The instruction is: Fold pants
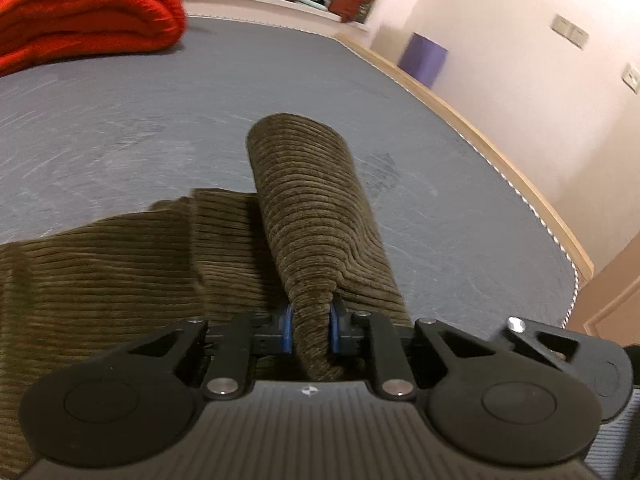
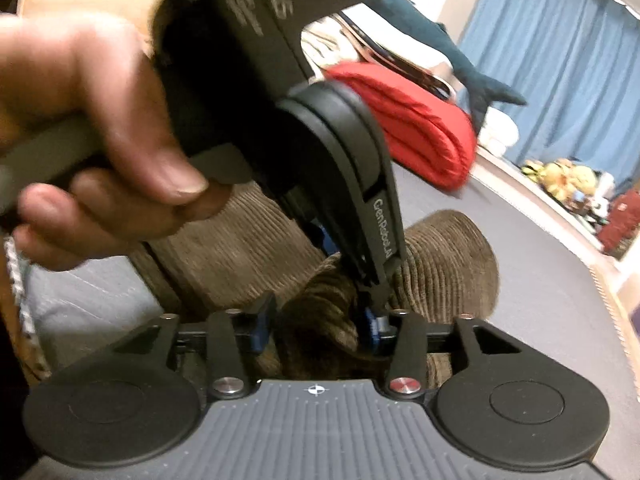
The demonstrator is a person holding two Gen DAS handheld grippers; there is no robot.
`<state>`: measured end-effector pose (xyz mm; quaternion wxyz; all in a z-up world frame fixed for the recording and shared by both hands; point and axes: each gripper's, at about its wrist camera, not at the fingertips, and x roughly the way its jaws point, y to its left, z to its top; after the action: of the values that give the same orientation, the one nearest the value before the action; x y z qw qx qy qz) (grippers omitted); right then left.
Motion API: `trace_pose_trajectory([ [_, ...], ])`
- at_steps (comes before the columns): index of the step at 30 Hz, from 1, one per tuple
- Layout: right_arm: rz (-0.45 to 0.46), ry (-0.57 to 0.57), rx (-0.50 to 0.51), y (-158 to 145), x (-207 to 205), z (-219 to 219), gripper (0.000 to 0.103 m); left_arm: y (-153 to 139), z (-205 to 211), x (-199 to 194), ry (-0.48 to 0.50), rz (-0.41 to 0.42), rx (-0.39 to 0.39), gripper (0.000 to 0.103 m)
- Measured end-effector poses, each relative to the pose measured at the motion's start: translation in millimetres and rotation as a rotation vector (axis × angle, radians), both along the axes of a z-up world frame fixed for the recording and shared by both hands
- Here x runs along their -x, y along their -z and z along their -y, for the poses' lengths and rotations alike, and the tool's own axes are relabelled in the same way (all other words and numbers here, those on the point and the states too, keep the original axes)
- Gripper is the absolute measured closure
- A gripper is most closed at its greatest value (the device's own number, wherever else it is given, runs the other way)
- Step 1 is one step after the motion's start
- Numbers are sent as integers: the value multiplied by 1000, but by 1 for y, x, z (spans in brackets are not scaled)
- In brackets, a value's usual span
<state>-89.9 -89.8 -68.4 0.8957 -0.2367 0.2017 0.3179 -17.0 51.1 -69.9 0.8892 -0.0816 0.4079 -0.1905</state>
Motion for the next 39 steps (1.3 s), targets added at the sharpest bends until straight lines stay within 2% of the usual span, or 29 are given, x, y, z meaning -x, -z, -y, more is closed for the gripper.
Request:
trace_pose_trajectory([
  [5, -49, -105, -139, -18, 5, 12, 51, -7, -36, 3, -84, 12, -2, 85],
  [7, -82, -127, -186, -23, 4, 18, 46, -12, -55, 4, -130, 20, -1, 85],
  [12, -195, -95, -325, -34, -15, 31, 44, -22, -104, 10, -230, 15, 48, 86],
  [16, -221, -15, -433, -34, -34, 42, 44, -34, -141, 20, -308, 31, 65, 86],
  [18, -231, 54, -469, -31, -49, 48, 38, -41, -163, 26, -378, 43, 64, 86],
  [21, -285, 167, -495, -18, -60, 53, 35, -50, -199, 35, -471, 51, 46, 87],
  [23, -335, 230, -483, -5, -71, 48, 34, -53, -223, 45, -533, 31, 34, 87],
  [25, -422, 273, -496, 7, -90, 44, 33, -53, -238, 55, -583, 1, -9, 86],
  [27, -501, 301, -508, 20, -102, 40, 32, -51, -246, 60, -569, -32, -72, 85],
  [28, -544, 308, -513, 30, -103, 38, 31, -46, -253, 64, -571, -53, -73, 84],
  [29, -582, 309, -522, 38, -106, 35, 31, -43, -258, 65, -580, -71, -68, 81],
  [31, -649, 306, -547, 50, -112, 30, 28, -40, -270, 69, -611, -83, -77, 64],
  [32, -677, 302, -561, 56, -116, 26, 25, -41, -275, 70, -627, -77, -75, 44],
  [33, -700, 296, -572, 60, -115, 23, 21, -41, -280, 74, -641, -66, -59, 30],
  [35, -731, 275, -588, 64, -120, 11, 19, -43, -290, 76, -665, -58, 10, 25],
  [37, -733, 268, -596, 66, -132, 0, 19, -36, -294, 71, -636, -88, 76, 18],
  [39, -752, 267, -597, 68, -143, -11, 18, -24, -298, 60, -617, -127, 85, 16],
])
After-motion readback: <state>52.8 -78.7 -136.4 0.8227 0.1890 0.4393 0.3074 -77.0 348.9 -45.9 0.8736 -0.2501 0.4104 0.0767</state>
